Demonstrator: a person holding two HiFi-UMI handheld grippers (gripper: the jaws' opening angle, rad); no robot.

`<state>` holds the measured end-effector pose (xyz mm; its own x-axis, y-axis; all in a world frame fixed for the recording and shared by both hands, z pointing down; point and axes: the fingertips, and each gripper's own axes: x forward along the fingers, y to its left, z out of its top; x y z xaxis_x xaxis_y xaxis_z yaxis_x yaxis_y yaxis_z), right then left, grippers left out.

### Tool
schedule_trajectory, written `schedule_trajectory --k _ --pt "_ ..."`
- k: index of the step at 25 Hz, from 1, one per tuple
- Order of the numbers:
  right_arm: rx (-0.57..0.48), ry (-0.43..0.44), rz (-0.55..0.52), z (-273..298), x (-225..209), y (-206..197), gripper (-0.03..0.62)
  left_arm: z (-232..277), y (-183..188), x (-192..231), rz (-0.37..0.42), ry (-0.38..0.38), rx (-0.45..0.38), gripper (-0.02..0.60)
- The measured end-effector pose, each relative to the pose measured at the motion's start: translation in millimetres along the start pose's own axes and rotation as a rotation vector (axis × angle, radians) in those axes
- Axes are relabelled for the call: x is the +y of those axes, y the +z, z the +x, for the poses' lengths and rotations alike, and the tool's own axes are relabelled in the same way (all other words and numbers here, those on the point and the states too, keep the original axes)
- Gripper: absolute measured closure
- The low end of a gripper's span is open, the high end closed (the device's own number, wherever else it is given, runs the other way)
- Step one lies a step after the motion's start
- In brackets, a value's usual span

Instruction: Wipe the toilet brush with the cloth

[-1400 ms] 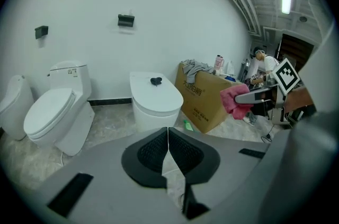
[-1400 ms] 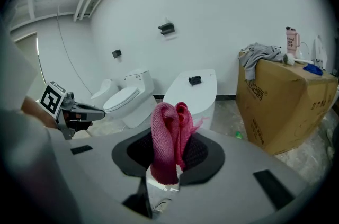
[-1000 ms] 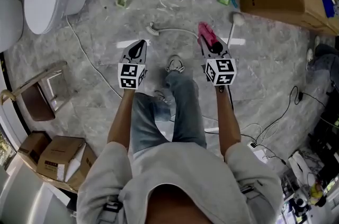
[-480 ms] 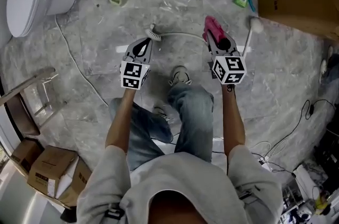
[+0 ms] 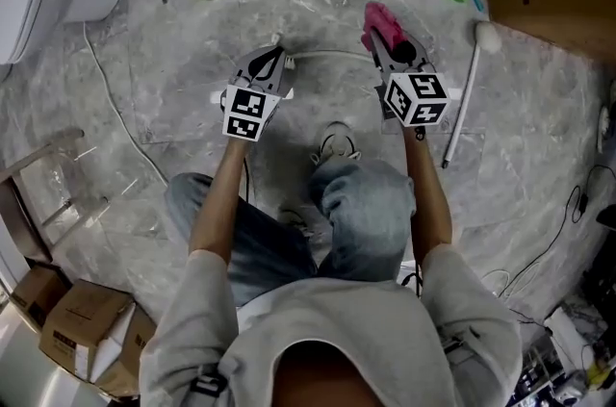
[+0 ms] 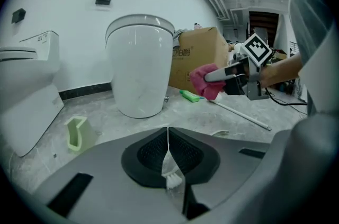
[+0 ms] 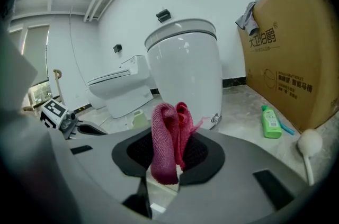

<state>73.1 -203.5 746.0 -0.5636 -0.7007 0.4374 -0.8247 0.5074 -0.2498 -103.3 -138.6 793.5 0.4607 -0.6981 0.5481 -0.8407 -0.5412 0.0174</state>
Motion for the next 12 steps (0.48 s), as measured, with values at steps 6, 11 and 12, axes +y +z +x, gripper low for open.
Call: schedule_trajectory --k 6,11,12 --pt "-0.004 0.006 0.055 7.7 6.6 -35.9 0.477 24.8 -25.1 -6.8 0.191 -0.047 0.104 0.56" --pt "0.027 0.02 0.087 10.9 17.5 -64.7 0.477 51.6 -51.7 -23.4 0.494 -0.142 0.266 0.56" --pt "0.037 0.028 0.085 11.6 19.9 -69.8 0.477 57.4 -57.0 -27.1 0.539 -0.166 0.294 0.56"
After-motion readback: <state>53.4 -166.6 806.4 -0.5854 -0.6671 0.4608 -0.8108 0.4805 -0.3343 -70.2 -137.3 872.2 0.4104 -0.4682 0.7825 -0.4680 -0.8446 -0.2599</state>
